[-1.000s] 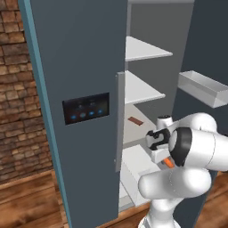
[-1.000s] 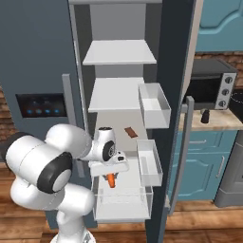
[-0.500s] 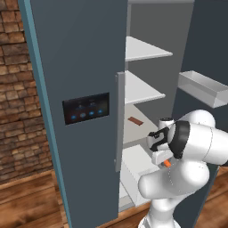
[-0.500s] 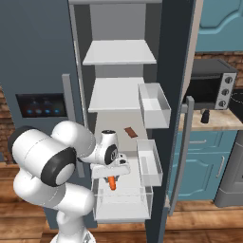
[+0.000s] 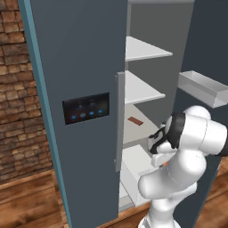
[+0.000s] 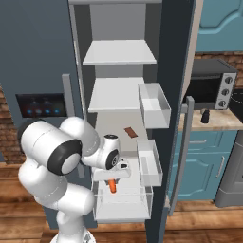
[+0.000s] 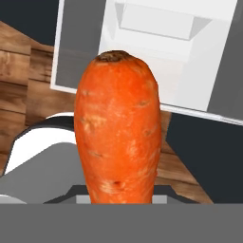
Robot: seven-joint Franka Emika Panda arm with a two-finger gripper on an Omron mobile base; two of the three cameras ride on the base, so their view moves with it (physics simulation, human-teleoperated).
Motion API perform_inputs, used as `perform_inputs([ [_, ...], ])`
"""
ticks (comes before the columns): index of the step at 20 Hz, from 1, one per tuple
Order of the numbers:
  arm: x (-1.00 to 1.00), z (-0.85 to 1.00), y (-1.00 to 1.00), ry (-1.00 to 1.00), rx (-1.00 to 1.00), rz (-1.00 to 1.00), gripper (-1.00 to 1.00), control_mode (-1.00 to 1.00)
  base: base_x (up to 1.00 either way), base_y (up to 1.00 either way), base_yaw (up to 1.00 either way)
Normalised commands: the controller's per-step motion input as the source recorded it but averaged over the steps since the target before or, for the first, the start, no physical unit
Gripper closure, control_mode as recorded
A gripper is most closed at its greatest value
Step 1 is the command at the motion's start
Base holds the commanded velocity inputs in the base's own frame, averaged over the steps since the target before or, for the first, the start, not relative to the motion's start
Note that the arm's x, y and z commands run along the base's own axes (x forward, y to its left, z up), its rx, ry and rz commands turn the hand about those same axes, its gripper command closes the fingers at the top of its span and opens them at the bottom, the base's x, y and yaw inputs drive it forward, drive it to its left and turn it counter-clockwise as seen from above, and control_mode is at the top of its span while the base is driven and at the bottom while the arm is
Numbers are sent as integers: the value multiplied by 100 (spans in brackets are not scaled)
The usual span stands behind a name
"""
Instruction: Place the carrot and mushroom inside the fridge drawer. Close the drawer after placing the vegetables.
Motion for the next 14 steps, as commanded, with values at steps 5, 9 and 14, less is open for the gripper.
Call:
perform_inputs([
  [5,0,-26,1,0,0,0,100,-100,0,0,0],
  [9,0,-24,8,0,0,0,100,-100,0,0,0],
  [14,-6,-28,1,0,0,0,100,-100,0,0,0],
])
